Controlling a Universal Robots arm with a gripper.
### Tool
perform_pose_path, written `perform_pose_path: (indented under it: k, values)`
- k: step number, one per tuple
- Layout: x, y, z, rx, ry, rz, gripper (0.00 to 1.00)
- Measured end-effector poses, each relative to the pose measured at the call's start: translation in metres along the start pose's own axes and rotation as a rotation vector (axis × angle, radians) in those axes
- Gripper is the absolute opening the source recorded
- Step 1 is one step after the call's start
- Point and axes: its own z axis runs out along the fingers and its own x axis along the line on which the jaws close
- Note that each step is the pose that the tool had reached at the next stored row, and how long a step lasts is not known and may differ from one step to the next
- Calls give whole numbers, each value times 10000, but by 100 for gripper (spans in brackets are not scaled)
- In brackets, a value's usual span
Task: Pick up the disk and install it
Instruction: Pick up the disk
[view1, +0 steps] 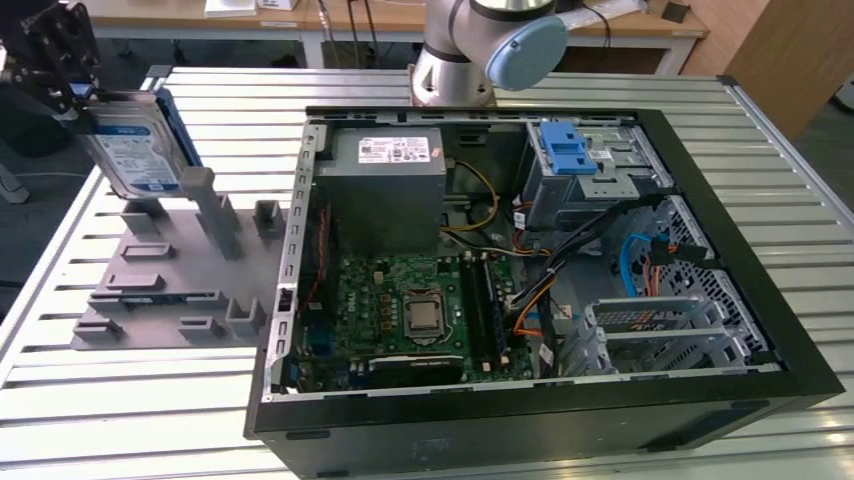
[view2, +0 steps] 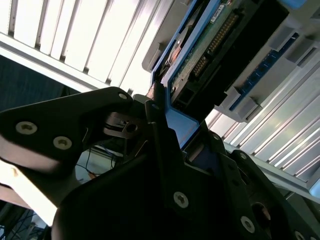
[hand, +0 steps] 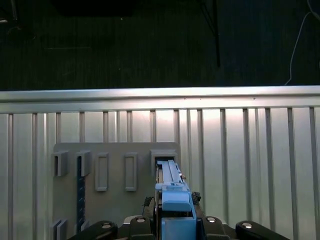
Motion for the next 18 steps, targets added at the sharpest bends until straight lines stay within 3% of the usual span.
perform_pose_path:
  k: [18]
  values:
    - [-4,3,-103,-2,-24,0,37]
